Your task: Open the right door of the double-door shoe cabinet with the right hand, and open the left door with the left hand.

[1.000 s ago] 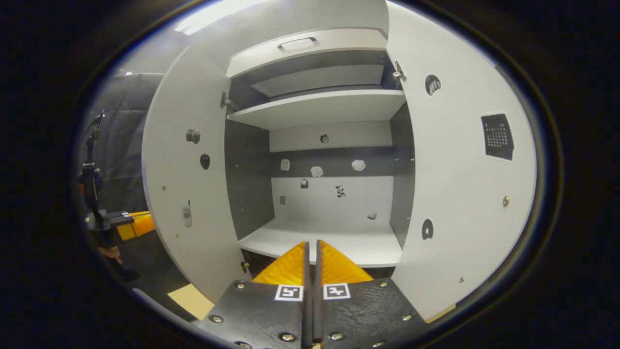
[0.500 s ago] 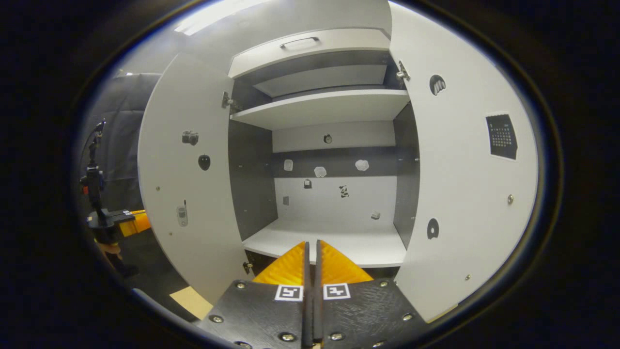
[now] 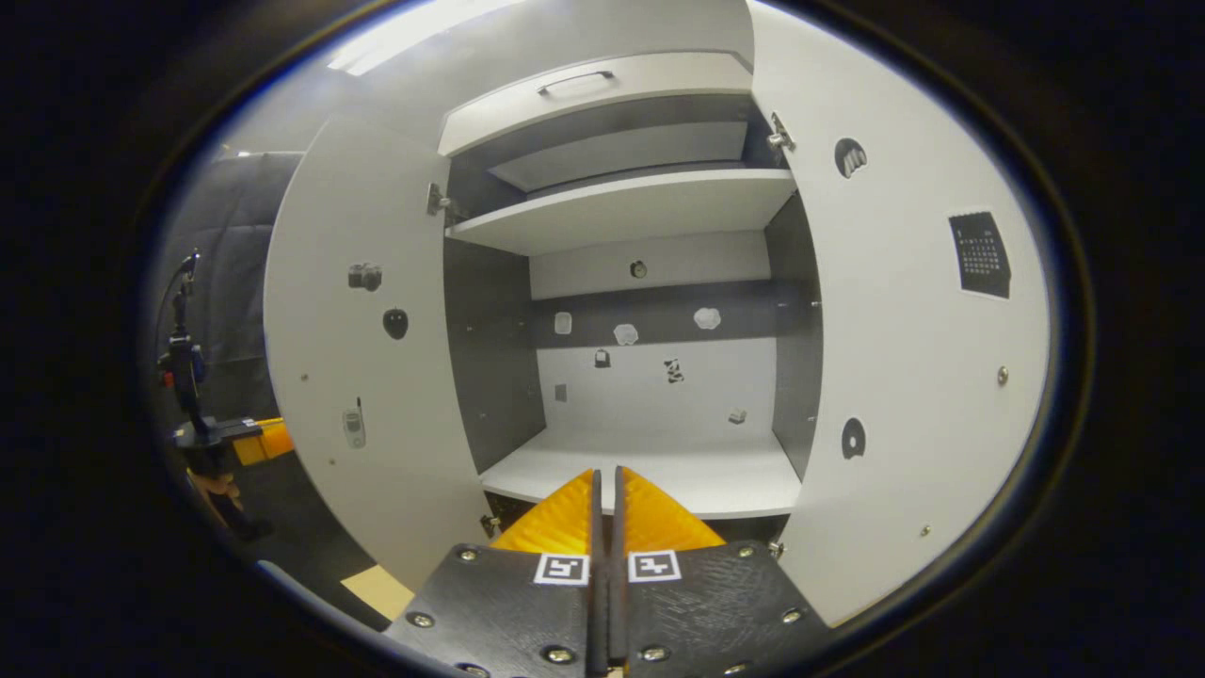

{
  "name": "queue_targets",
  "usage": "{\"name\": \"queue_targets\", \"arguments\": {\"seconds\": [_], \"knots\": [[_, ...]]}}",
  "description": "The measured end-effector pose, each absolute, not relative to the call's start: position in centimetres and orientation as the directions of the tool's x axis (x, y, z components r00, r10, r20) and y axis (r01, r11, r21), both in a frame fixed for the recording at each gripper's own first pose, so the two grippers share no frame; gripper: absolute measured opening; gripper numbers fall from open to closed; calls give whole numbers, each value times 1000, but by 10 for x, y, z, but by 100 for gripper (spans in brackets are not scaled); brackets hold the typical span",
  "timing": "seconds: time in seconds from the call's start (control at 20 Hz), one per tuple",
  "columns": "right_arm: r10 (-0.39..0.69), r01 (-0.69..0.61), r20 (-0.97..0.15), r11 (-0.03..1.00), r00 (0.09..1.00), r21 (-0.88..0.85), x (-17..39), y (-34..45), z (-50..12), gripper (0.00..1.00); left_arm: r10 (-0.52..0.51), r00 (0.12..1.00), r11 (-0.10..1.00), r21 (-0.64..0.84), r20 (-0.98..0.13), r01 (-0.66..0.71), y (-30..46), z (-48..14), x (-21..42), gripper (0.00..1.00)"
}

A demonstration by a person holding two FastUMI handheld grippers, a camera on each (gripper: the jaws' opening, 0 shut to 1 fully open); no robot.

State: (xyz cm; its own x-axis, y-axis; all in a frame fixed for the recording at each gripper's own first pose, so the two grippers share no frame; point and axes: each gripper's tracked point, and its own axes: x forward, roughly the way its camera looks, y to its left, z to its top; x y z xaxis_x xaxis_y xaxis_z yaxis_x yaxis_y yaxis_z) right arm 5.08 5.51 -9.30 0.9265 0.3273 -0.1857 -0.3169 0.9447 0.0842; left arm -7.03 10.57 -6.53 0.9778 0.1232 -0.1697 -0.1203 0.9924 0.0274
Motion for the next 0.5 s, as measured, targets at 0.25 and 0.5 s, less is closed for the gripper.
{"name": "queue_targets", "arguments": {"seconds": [0.25,0.5], "knots": [[348,-335,-192,937,918,95,55,66,-98,1,110,978,994,21,-176,-109,111,-66,-70,0],[373,-357,-193,927,908,112,59,78,-100,1,100,981,995,14,-166,-99,113,-65,-73,0]]}}
